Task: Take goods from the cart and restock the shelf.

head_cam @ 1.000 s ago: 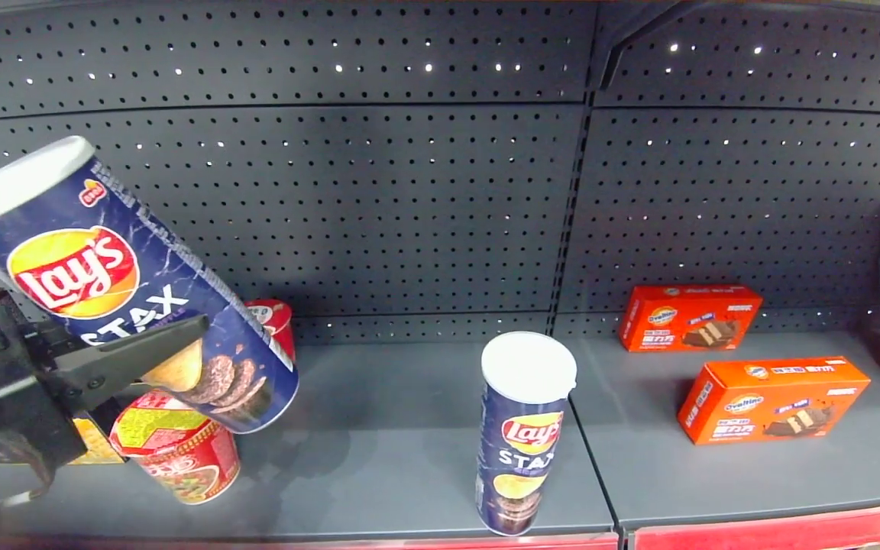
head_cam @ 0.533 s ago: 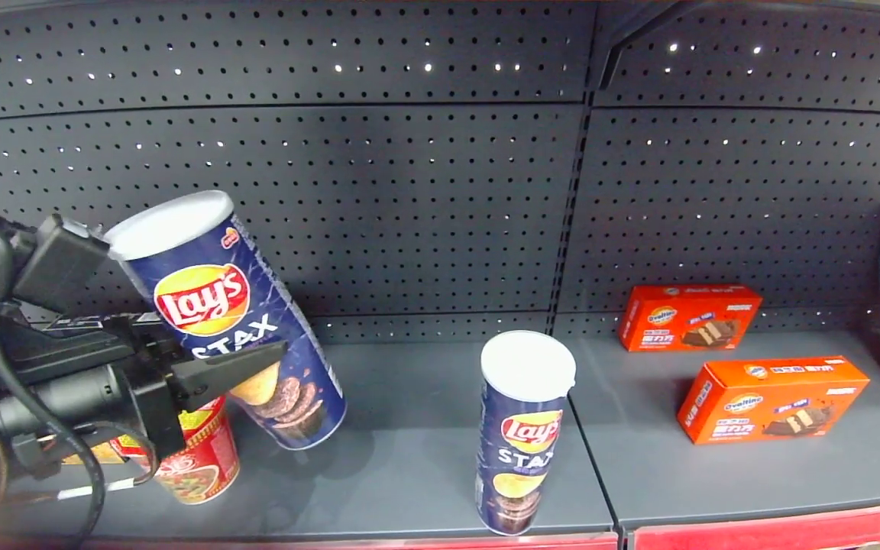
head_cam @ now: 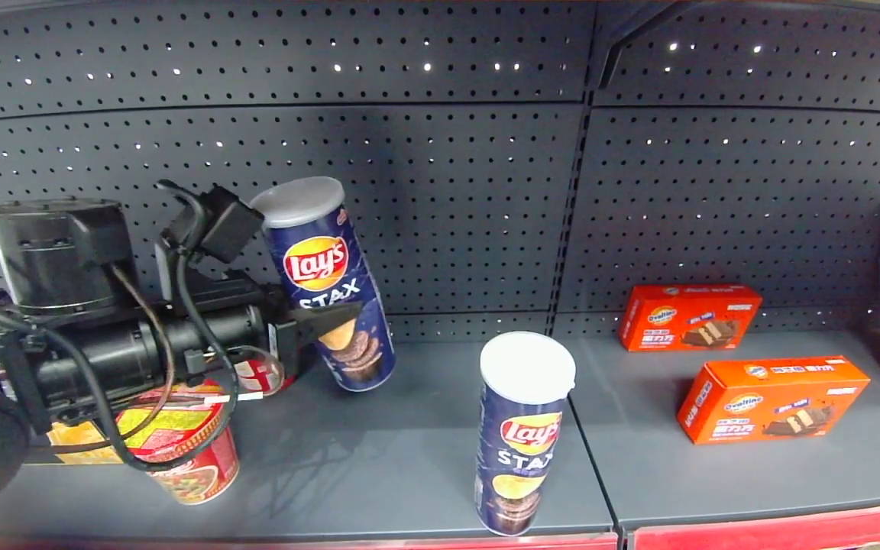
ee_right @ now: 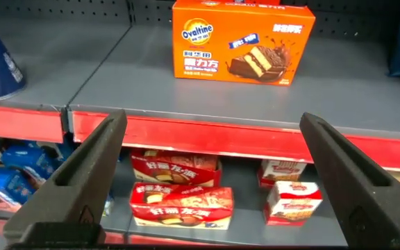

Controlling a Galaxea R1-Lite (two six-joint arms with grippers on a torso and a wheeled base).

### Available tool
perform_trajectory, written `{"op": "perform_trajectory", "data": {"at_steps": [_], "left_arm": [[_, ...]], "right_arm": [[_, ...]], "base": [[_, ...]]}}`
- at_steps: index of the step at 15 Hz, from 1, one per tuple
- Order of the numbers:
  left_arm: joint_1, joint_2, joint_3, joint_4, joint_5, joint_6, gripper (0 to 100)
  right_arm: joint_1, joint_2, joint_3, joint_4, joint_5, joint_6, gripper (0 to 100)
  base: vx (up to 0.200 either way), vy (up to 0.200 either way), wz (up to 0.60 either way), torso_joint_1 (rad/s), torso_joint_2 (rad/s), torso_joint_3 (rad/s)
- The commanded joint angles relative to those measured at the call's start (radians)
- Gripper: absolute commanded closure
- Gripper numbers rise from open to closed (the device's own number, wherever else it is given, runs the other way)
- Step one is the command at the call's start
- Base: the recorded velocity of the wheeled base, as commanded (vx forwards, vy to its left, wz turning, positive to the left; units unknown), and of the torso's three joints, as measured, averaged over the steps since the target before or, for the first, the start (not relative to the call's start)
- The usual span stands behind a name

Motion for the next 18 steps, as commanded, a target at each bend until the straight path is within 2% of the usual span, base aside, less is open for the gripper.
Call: {"op": "perform_trajectory", "data": {"at_steps": [1,3,6,8,11,18], "left_arm": [[-0.017,0.101,-0.044,-0.004,-0.005,0.001,100],[-0.025,0.145,-0.065,-0.006,-0.01,0.004,100],[-0.035,0.208,-0.128,-0.007,-0.074,0.004,100],[-0.074,0.271,-0.186,-0.039,-0.073,-0.001,100],[-0.114,0.319,-0.211,-0.041,-0.073,-0.001,100],[-0.117,0.426,-0.285,-0.041,-0.077,-0.001,100]], "right_arm": [[0.0,0.002,-0.002,-0.001,0.002,-0.019,0],[0.0,0.002,-0.002,-0.001,0.002,-0.02,0],[0.0,0.002,-0.002,-0.001,0.002,-0.02,0],[0.0,0.002,-0.002,-0.001,0.002,-0.02,0],[0.0,0.002,-0.002,-0.001,0.002,-0.022,0],[0.0,0.001,-0.002,-0.001,0.002,-0.019,0]], "base": [[0.0,0.0,0.0,0.0,0.0,0.0],[0.0,0.0,0.0,0.0,0.0,0.0],[0.0,0.0,0.0,0.0,0.0,0.0],[0.0,0.0,0.0,0.0,0.0,0.0],[0.0,0.0,0.0,0.0,0.0,0.0],[0.0,0.0,0.0,0.0,0.0,0.0]]}}
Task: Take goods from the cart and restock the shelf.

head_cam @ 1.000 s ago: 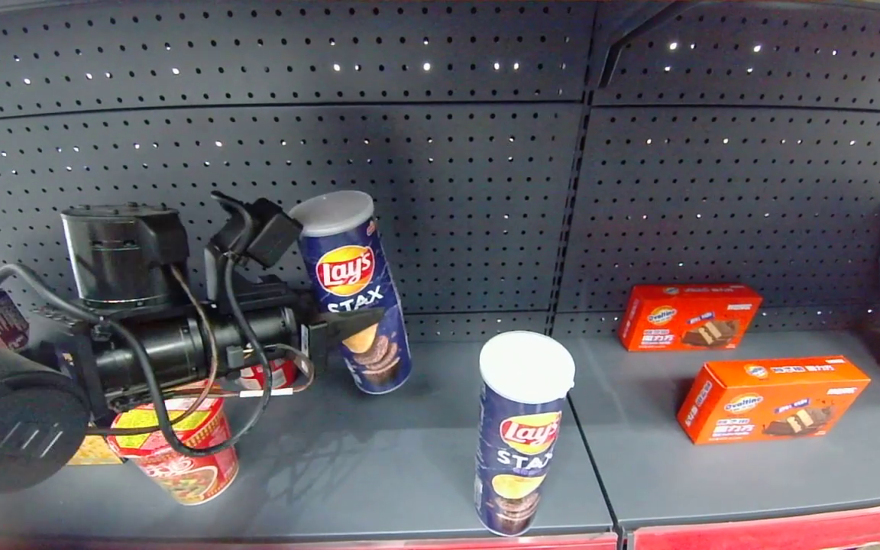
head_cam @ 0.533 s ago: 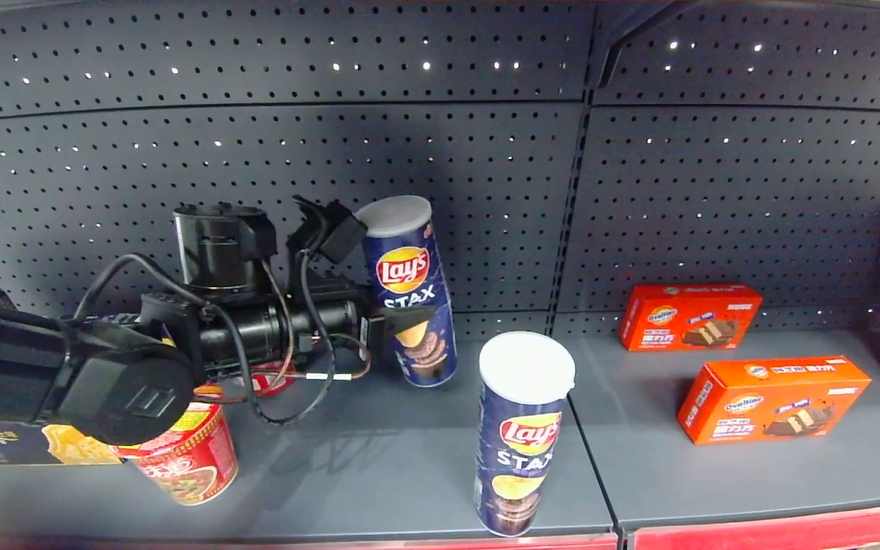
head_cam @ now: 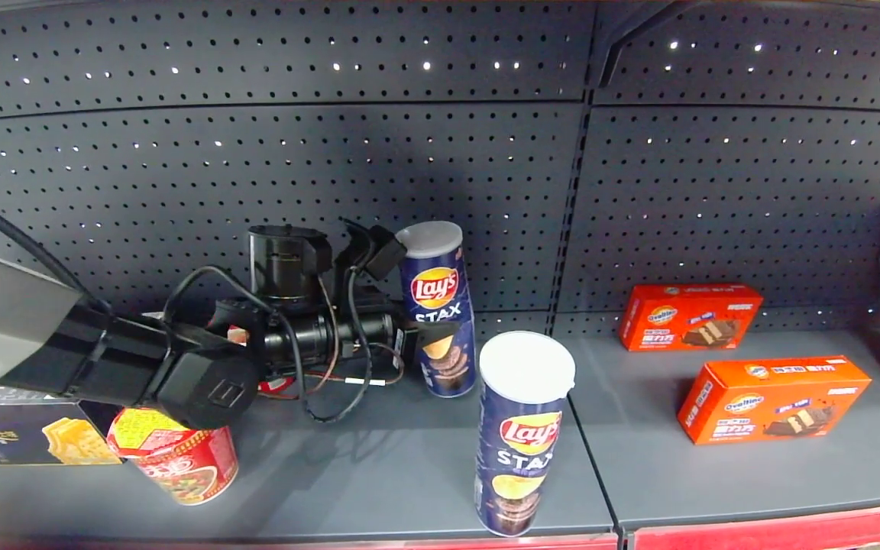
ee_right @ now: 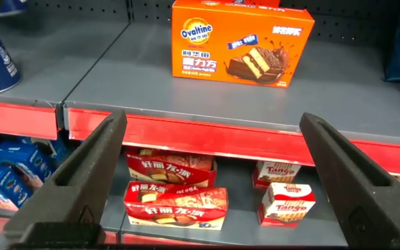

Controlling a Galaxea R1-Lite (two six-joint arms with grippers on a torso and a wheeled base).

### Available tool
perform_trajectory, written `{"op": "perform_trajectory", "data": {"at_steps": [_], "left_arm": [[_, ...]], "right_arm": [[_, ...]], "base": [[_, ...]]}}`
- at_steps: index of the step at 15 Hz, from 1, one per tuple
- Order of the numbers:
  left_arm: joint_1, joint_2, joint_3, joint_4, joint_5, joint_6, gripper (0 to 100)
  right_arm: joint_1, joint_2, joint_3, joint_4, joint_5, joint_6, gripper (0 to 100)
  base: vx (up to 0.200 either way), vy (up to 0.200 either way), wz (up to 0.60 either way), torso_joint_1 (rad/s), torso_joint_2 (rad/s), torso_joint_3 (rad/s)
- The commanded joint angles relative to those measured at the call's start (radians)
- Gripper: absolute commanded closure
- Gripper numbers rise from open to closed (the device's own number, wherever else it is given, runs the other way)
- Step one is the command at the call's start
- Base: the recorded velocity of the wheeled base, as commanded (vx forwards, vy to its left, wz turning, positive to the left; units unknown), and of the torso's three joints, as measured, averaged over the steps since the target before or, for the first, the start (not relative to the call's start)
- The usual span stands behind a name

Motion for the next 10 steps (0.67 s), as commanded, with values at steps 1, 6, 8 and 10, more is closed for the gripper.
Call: {"op": "perform_trajectory", "data": {"at_steps": [1,6,8,10], "left_arm": [[0.0,0.042,-0.025,0.0,0.0,0.001,100],[0.0,0.107,-0.082,-0.002,0.0,-0.001,100],[0.0,0.116,-0.085,-0.002,0.0,0.001,100],[0.001,0.131,-0.082,-0.043,0.0,-0.002,100]], "right_arm": [[0.0,0.002,0.0,0.0,0.0,-0.001,0],[0.0,0.002,0.0,0.0,0.0,0.0,0],[0.0,0.002,0.0,0.0,0.0,0.0,0],[0.0,0.002,0.0,0.0,0.0,0.0,0]], "base": [[0.0,0.0,0.0,0.0,0.0,0.0],[0.0,0.0,0.0,0.0,0.0,0.0],[0.0,0.0,0.0,0.0,0.0,0.0],[0.0,0.0,0.0,0.0,0.0,0.0]]}}
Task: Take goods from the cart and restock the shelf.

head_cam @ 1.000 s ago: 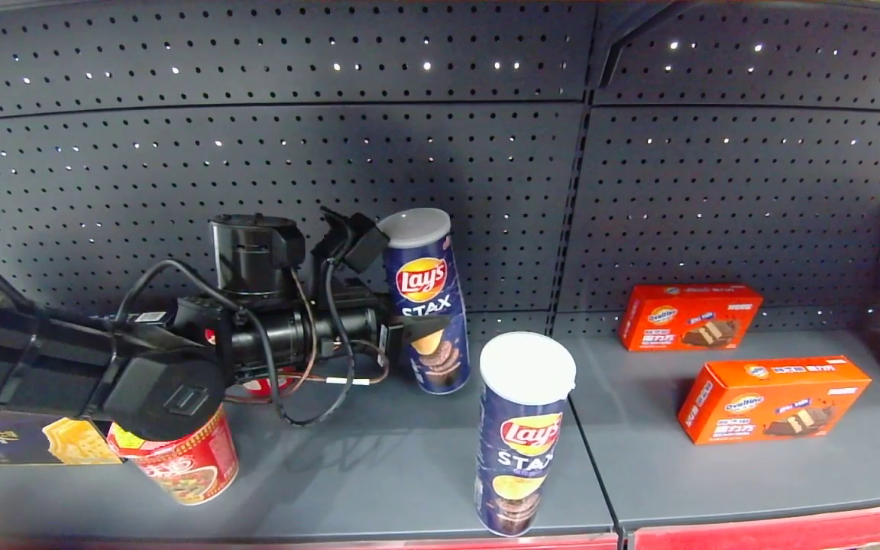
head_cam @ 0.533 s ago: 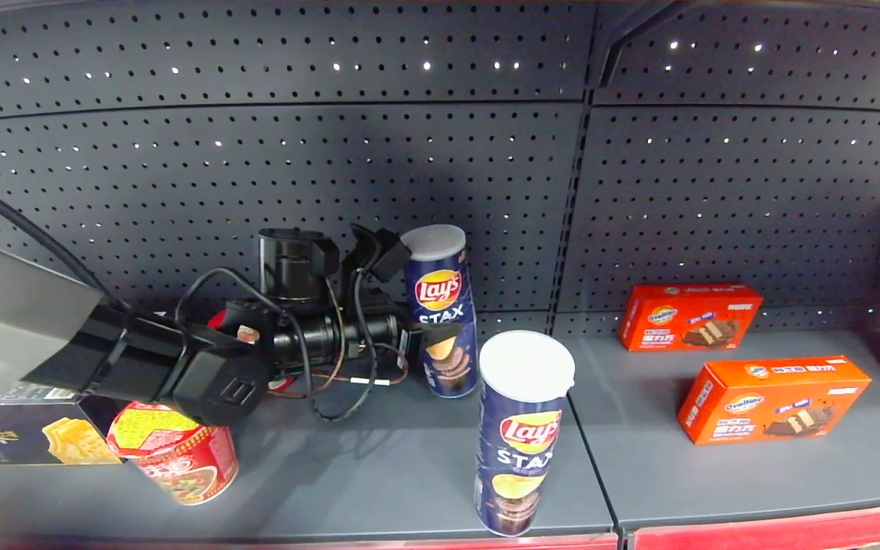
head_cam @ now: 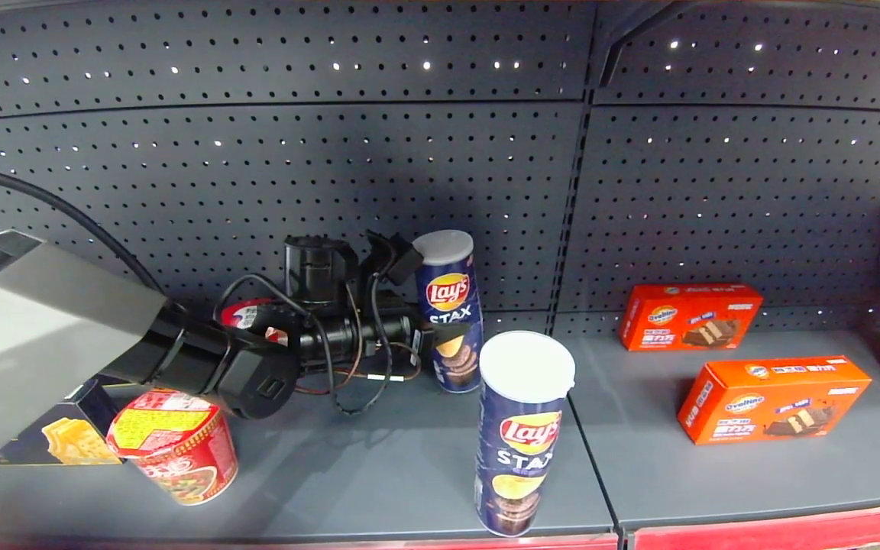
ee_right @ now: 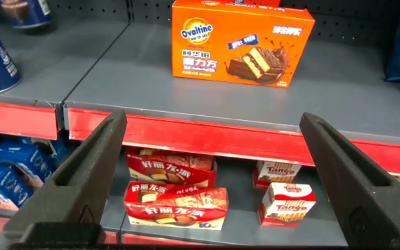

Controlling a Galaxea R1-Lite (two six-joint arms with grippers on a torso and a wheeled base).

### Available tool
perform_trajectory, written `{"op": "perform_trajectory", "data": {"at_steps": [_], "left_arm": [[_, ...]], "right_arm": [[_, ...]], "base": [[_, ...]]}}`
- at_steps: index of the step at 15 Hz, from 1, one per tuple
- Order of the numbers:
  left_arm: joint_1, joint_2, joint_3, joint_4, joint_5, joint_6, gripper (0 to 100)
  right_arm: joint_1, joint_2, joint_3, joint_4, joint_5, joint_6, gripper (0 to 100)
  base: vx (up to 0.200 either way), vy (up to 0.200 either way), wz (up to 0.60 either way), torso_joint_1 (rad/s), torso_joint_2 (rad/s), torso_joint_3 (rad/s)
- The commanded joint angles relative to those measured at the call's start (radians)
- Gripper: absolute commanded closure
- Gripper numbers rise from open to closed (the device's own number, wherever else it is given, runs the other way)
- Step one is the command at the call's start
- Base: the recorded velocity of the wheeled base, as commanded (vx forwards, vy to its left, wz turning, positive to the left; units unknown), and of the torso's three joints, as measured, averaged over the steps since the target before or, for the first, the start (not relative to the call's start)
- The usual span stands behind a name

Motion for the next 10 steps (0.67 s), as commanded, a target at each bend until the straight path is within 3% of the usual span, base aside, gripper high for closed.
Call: {"op": "perform_trajectory", "data": {"at_steps": [1,2,7,10], "left_arm": [[0.001,0.025,0.001,-0.031,0.0,-0.002,100],[0.001,0.026,0.004,-0.036,0.0,0.0,0],[0.0,0.023,0.022,-0.039,0.002,0.0,0],[0.001,-0.014,0.081,-0.048,0.003,0.001,0]], "right_arm": [[0.001,0.002,0.0,0.0,0.0,0.001,0],[0.001,0.002,0.0,0.0,0.0,0.001,0],[0.001,0.002,0.0,0.0,0.0,0.002,0],[0.001,0.0,0.0,0.0,0.0,0.002,0]], "base": [[0.0,0.0,0.0,0.0,0.0,0.0],[0.0,0.0,0.0,0.0,0.0,0.0],[0.0,0.0,0.0,0.0,0.0,0.0],[0.0,0.0,0.0,0.0,0.0,0.0]]}}
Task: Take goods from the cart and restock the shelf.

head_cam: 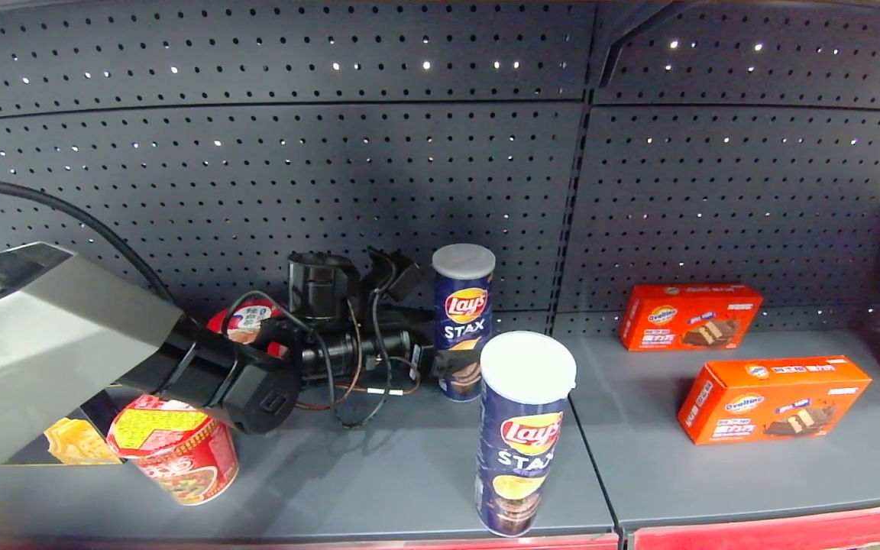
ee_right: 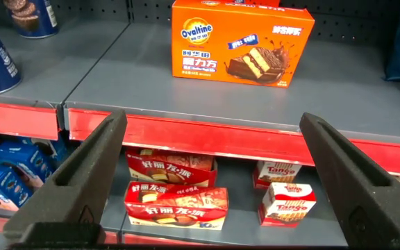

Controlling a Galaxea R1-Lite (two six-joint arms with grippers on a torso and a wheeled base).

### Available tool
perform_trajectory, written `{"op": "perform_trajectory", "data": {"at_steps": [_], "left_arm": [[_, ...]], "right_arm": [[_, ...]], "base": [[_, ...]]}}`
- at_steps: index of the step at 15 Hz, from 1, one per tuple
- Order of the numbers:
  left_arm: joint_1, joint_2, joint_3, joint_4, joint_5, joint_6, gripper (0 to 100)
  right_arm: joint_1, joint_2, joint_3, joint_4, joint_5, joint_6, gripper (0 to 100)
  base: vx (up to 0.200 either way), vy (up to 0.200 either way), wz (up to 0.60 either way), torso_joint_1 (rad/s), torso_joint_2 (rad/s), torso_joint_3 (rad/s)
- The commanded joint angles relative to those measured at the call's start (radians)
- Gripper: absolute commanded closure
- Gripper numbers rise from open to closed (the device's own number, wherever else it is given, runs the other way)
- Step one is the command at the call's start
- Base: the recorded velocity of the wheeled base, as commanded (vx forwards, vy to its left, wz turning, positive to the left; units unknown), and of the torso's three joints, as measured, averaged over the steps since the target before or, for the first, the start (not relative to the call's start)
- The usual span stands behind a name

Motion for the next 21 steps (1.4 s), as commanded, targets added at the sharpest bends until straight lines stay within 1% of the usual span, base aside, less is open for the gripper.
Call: {"op": "perform_trajectory", "data": {"at_steps": [1,2,4,5,10,12,14,15,17,18,19,21], "left_arm": [[0.005,-0.041,0.047,-0.013,0.001,0.0,0],[0.008,-0.05,0.068,-0.023,0.001,0.001,0],[0.009,-0.093,0.143,-0.059,0.005,0.0,0],[0.009,-0.109,0.162,-0.066,0.005,-0.005,0],[0.026,-0.231,0.241,-0.068,0.015,-0.003,0],[0.031,-0.305,0.303,-0.068,0.025,-0.008,0],[0.042,-0.357,0.343,-0.068,0.068,-0.008,0],[0.045,-0.405,0.352,-0.066,0.1,-0.012,0],[0.043,-0.489,0.355,-0.066,0.186,-0.069,0],[0.045,-0.538,0.358,-0.066,0.225,-0.106,0],[0.045,-0.581,0.364,-0.065,0.254,-0.127,0],[0.048,-0.685,0.383,-0.056,0.335,-0.134,0]], "right_arm": [[0.001,0.002,0.0,0.0,0.0,0.0,0],[0.001,0.002,0.0,0.0,0.0,0.0,0],[0.001,0.002,0.0,0.0,0.0,0.0,0],[0.001,0.002,0.0,0.0,0.0,0.0,0],[0.001,0.0,0.0,0.0,0.002,0.0,0],[0.001,0.002,0.0,0.0,0.002,0.0,0],[0.001,0.002,0.0,0.0,0.003,0.0,0],[0.001,0.002,0.0,0.0,0.011,0.0,0],[0.001,0.002,0.0,0.001,0.034,-0.006,0],[0.001,0.0,0.0,0.001,0.034,-0.006,0],[0.001,0.002,0.0,0.001,0.032,-0.006,0],[0.001,0.002,0.0,0.001,0.032,-0.006,0]], "base": [[0.0,0.0,0.0,0.0,0.0,0.0],[0.0,0.0,0.0,0.0,0.0,0.0],[0.0,0.0,0.0,0.0,0.0,0.0],[0.0,0.0,0.0,0.0,0.0,0.0],[0.0,0.0,0.0,0.0,0.0,0.0],[0.0,0.0,0.0,0.0,0.0,0.0],[0.0,0.0,0.0,0.0,0.0,0.0],[0.0,0.0,0.0,0.0,0.0,0.0],[0.0,0.0,0.0,0.0,0.0,0.0],[0.0,0.0,0.0,0.0,0.0,0.0],[0.0,0.0,0.0,0.0,0.0,0.0],[0.0,0.0,0.0,0.0,0.0,0.0]]}}
